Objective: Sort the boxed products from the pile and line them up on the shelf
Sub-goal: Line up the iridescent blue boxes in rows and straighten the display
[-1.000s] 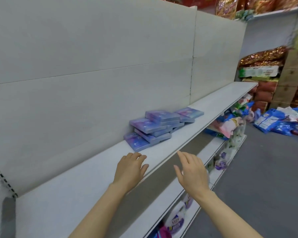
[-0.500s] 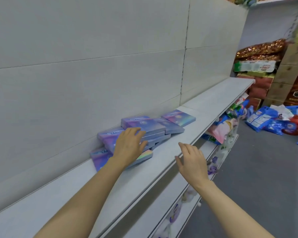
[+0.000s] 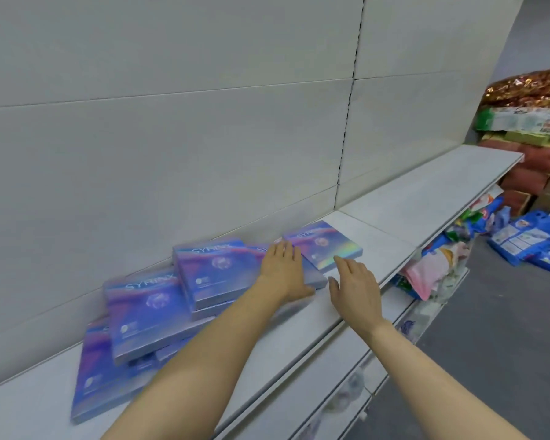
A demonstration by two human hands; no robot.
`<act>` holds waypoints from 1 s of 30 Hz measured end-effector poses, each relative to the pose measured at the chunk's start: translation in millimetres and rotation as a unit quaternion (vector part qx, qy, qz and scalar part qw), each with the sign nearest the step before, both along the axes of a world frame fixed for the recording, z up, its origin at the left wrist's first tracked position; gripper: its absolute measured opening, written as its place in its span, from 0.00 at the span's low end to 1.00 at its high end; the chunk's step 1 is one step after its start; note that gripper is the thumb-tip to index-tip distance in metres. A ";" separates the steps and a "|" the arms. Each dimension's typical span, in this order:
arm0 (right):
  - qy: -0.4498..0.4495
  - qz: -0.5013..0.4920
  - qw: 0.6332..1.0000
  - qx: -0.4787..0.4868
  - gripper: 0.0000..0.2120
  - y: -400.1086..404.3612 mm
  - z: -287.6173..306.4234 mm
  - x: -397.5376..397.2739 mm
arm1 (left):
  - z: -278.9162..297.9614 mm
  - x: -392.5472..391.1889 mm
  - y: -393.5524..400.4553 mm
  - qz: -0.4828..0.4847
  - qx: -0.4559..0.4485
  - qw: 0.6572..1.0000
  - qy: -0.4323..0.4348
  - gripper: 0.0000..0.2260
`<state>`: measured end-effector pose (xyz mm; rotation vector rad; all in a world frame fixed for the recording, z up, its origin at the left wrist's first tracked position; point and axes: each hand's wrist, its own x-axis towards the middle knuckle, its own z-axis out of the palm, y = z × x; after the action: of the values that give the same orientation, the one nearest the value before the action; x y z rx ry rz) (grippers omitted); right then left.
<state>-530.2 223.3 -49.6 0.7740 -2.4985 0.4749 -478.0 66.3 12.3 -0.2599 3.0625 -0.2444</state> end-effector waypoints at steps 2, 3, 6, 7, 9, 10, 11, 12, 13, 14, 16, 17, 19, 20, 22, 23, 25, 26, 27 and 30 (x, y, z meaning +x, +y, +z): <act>-0.011 0.001 1.000 0.011 0.21 4.2 -4.8 -25.0 | -16.4 -13.0 11.3 0.033 -0.032 0.996 -0.074 0.44; -0.018 0.007 1.000 0.013 0.19 4.5 -6.2 -36.4 | -24.0 -15.7 14.2 0.052 -0.036 0.994 -0.085 0.42; -0.047 0.044 0.998 0.016 0.09 -0.6 -11.7 -70.8 | -39.4 -16.7 20.5 0.075 -0.070 0.993 -0.049 0.29; -0.060 0.054 0.997 0.016 0.08 -3.9 -14.0 -81.5 | -43.2 -14.9 23.2 0.069 -0.076 0.994 -0.028 0.26; -0.106 0.065 0.992 0.029 0.17 -11.3 -16.3 -101.9 | -49.1 -5.6 32.5 0.043 -0.073 0.996 -0.014 0.25; -0.133 0.060 0.988 0.051 0.21 -13.8 -16.5 -110.5 | -50.9 2.1 38.7 0.028 -0.072 0.997 -0.018 0.26; -0.163 0.050 0.982 0.086 0.24 -14.7 -18.2 -118.9 | -50.6 11.5 45.2 0.014 -0.068 0.997 -0.022 0.28; -0.189 0.043 0.973 0.122 0.25 -14.3 -20.0 -125.6 | -49.3 20.3 50.7 0.002 -0.065 0.998 -0.024 0.30; -0.211 0.040 0.965 0.152 0.26 -12.9 -21.6 -130.2 | -47.8 29.6 55.6 -0.010 -0.063 0.998 -0.028 0.32; -0.225 0.041 0.959 0.168 0.27 -10.2 -23.9 -132.2 | -44.7 38.9 60.3 -0.020 -0.060 0.998 -0.029 0.33; -0.221 0.040 0.959 0.170 0.29 -3.0 -29.9 -129.5 | -44.6 57.9 68.7 -0.042 -0.050 0.998 -0.024 0.34; -0.211 0.036 0.962 0.167 0.32 2.0 -31.8 -124.5 | -49.1 66.7 72.5 -0.055 -0.046 0.997 -0.003 0.34; -0.180 0.031 0.971 0.152 0.39 13.6 -33.4 -110.6 | -59.0 83.9 80.5 -0.066 -0.037 0.997 0.026 0.35; -0.159 0.029 0.978 0.135 0.39 20.3 -34.6 -102.6 | -65.3 90.0 84.3 -0.075 -0.016 0.997 0.028 0.34; -0.098 0.025 0.990 0.094 0.34 31.9 -37.7 -86.9 | -78.8 98.7 89.5 -0.089 0.006 0.995 0.035 0.34; -0.067 0.014 0.995 0.074 0.30 35.9 -38.6 -81.0 | -84.0 103.3 89.5 -0.091 0.009 0.995 0.049 0.35; -0.058 -0.027 0.997 0.031 0.24 40.0 -35.7 -77.2 | -91.1 112.3 87.6 -0.076 0.017 0.993 0.089 0.39; -0.101 -0.049 0.994 0.009 0.23 40.1 -30.1 -78.2 | -92.2 117.2 86.9 -0.052 0.026 0.994 0.092 0.42; -0.167 -0.067 0.984 -0.013 0.24 38.8 -22.4 -80.4 | -94.4 122.2 87.3 -0.022 0.042 0.995 0.085 0.45; -0.307 -0.111 0.945 -0.001 0.41 34.0 2.7 -92.5 | -96.7 133.6 97.4 0.063 0.078 0.992 0.080 0.41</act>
<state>-622.6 257.3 -46.9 0.3610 -3.1068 0.7217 -344.3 163.7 -84.4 -0.4839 3.1821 0.0241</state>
